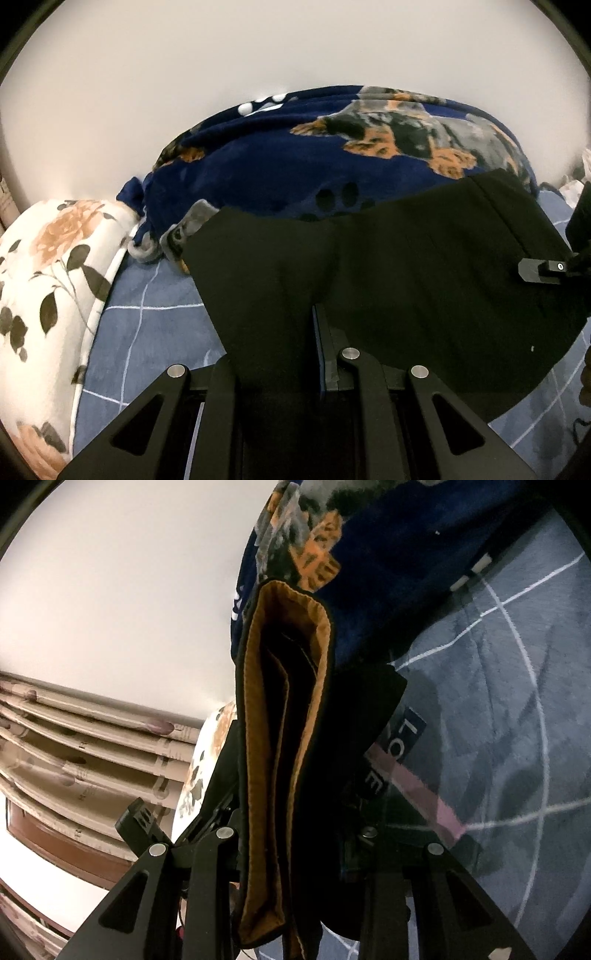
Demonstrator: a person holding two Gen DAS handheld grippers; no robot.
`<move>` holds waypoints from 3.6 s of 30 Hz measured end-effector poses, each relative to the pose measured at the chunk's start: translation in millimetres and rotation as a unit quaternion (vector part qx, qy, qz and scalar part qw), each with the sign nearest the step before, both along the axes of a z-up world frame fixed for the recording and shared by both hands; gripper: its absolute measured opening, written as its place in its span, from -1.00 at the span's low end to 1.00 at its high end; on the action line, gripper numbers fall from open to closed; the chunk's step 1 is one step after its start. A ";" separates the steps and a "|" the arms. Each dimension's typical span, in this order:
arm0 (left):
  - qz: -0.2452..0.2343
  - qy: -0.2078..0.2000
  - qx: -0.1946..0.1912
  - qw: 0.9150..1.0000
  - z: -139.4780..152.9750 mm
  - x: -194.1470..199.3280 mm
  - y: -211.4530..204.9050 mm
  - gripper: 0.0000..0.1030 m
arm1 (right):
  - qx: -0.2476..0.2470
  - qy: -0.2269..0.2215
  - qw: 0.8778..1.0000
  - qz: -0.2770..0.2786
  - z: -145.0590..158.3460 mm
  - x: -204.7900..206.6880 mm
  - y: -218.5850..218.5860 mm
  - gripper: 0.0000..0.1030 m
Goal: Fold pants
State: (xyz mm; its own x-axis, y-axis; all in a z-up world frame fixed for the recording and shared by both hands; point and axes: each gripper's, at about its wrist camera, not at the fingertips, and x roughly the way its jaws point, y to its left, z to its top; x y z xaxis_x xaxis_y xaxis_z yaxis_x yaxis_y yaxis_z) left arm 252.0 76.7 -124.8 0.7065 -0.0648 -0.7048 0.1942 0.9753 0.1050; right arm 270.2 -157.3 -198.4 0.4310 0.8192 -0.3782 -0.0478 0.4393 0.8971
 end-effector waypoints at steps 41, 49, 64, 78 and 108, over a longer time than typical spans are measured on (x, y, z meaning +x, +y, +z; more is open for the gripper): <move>0.062 0.017 -0.071 0.995 -63.3 8.4 41.7 0.00 | -0.245 -0.067 0.967 -0.029 -16.6 2.5 33.3 -0.39; 0.079 0.020 -0.074 0.994 -64.8 10.4 45.5 0.19 | -0.249 -0.072 0.965 -0.035 -17.1 -0.2 32.9 -0.38; 0.086 0.014 -0.054 0.995 -64.2 9.3 41.7 0.24 | -0.331 -0.099 0.937 -0.046 -8.7 -4.4 53.9 -0.26; 0.090 0.009 -0.040 0.995 -64.1 8.7 39.9 0.27 | -0.369 -0.108 0.922 -0.047 -6.7 -6.7 63.9 -0.17; 0.094 0.007 -0.032 0.995 -64.8 8.2 38.2 0.31 | -0.383 -0.110 0.916 -0.053 -7.7 -4.5 69.6 -0.05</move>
State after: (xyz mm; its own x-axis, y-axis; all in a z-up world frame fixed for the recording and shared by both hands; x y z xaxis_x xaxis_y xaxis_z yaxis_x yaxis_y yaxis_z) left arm 260.2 114.9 -189.6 0.7010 0.0223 -0.7129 0.0096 0.9991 0.0407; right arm 265.6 -87.7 -206.1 0.6278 0.2991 -0.7186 -0.1109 0.9482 0.2978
